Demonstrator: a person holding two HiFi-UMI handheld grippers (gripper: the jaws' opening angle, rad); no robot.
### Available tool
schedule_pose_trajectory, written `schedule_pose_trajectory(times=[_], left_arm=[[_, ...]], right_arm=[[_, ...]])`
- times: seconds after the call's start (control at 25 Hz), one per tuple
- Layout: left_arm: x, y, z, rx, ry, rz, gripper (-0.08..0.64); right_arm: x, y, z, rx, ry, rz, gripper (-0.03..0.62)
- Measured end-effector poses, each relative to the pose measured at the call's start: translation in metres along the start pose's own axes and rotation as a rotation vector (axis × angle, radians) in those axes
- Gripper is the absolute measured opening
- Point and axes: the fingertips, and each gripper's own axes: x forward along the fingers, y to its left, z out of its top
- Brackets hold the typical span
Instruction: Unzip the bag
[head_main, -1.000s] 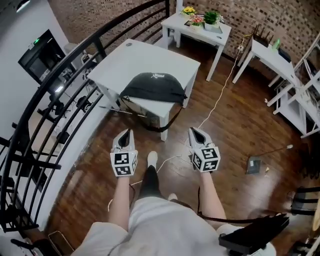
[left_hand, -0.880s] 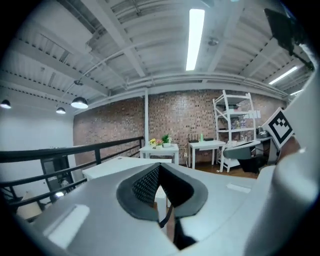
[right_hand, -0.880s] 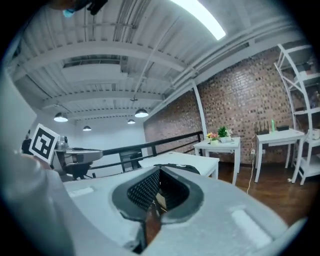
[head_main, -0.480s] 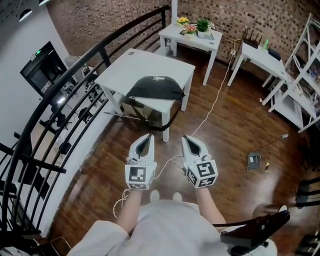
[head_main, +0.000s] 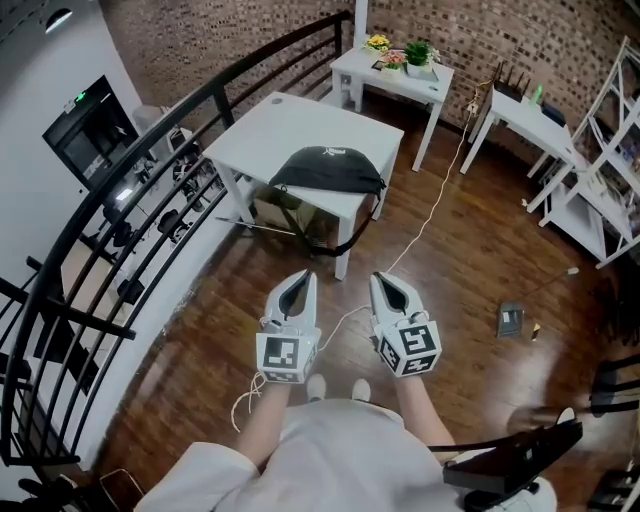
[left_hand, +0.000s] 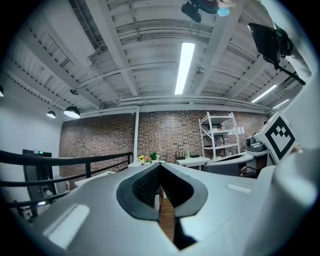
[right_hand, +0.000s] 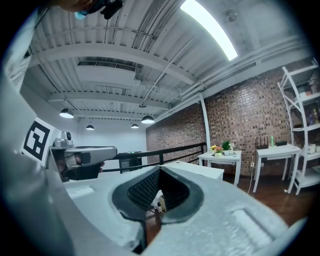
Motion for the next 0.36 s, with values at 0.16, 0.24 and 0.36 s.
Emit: schedule_pose_trajectory(times=[0.16,0.24,0.36], left_arm=[[-0.002,0.01,-0.002,0.007,-0.007,0.007,0.017],[-0.004,0.013,-0.004,0.008,-0.007,0.009,0.017],[-0.008,0.017,-0.005,-0.006,-0.004,0.003,0.017]], right_arm=[[0.004,0.003,0.002,-0.005,-0.006,-0.011,-0.009],[0.004,0.006,0.002,-0.009,-0.008,-0.017,-0.009],[0.004,0.011,0.001,-0.013,-0.007,-0.025,-0.009]])
